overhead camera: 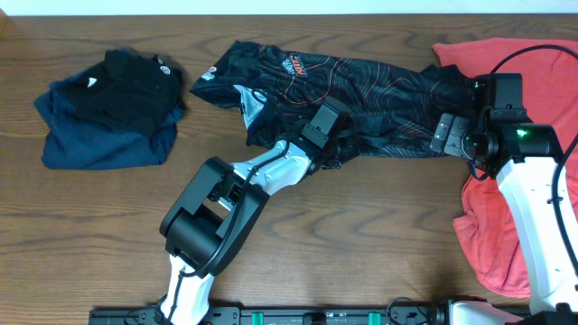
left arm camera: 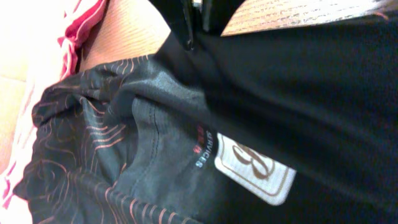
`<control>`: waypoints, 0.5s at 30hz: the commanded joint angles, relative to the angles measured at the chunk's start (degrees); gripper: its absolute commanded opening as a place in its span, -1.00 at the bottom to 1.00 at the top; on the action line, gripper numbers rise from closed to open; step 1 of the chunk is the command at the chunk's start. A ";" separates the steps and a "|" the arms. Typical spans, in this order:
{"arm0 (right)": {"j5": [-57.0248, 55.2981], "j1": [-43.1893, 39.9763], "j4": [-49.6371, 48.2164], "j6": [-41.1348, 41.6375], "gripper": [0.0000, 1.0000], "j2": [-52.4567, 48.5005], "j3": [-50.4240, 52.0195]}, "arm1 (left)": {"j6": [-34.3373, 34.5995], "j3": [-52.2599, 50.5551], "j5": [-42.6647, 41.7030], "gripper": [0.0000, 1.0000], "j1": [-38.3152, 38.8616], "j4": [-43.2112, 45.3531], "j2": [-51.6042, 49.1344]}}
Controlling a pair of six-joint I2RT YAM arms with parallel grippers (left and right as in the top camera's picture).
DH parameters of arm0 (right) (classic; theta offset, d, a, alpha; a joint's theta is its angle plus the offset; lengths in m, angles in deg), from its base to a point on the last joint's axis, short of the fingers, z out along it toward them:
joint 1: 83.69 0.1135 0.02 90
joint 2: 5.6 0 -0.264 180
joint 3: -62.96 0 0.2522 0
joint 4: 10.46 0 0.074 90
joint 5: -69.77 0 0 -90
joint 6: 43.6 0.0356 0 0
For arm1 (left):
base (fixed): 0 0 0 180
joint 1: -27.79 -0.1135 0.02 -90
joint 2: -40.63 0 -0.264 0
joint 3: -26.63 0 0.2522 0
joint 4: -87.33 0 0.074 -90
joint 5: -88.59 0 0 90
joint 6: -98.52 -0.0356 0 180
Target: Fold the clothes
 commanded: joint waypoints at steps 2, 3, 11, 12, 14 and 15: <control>-0.79 -0.31 0.04 -0.07 0.97 0.68 -0.85 | -0.07 -0.15 0.04 -0.88 -0.04 -0.02 -0.92; -0.79 -0.31 0.07 -0.15 0.97 0.68 -0.85 | -0.09 -0.15 -0.11 -0.88 -0.04 -0.28 -0.81; -0.76 -0.31 0.07 -2.47 0.98 0.68 -0.85 | -11.19 -0.15 -4.85 -0.88 -2.71 -15.98 4.37; -0.76 -0.31 0.07 -3.02 0.98 0.68 -0.85 | -13.53 -0.15 -4.59 -0.88 -3.50 -20.41 5.73; -0.55 -0.31 0.17 -3.48 0.98 0.68 -0.83 | -19.43 -0.15 -2.60 -0.88 -5.55 -30.82 9.01; -0.24 -0.31 0.26 -3.48 0.99 0.66 -0.83 | -21.66 -0.15 -0.61 -0.88 -6.60 -35.47 10.43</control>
